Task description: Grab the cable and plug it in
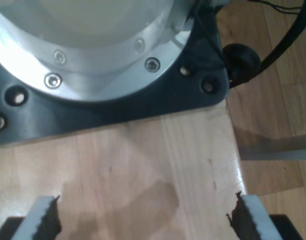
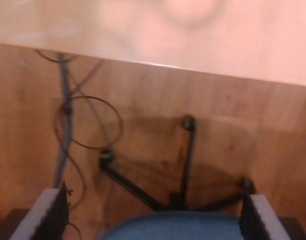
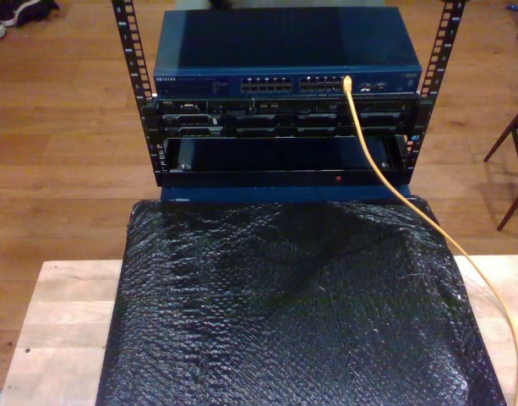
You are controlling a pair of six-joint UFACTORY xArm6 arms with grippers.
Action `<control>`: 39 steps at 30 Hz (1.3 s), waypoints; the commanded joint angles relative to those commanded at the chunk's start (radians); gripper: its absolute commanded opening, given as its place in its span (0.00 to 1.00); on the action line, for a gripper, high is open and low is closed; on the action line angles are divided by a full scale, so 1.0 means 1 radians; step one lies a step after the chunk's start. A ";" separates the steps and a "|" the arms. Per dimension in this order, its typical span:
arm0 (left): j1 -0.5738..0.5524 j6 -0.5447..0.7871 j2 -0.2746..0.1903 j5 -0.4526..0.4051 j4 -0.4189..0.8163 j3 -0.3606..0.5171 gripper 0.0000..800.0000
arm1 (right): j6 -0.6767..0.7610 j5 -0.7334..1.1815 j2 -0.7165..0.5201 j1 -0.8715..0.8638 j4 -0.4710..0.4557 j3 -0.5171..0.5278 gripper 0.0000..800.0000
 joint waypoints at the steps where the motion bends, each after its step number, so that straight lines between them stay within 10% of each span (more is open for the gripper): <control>1: 0.000 0.000 0.000 0.000 0.000 0.000 1.00 | -0.025 0.029 -0.003 -0.026 0.000 0.000 1.00; 14: 0.000 0.000 0.000 0.000 0.000 0.000 1.00 | -0.391 0.115 -0.055 -0.359 -0.003 0.146 1.00; 39: 0.000 0.000 0.000 0.000 0.000 0.000 1.00 | -0.568 -0.072 -0.104 -0.626 -0.060 0.387 1.00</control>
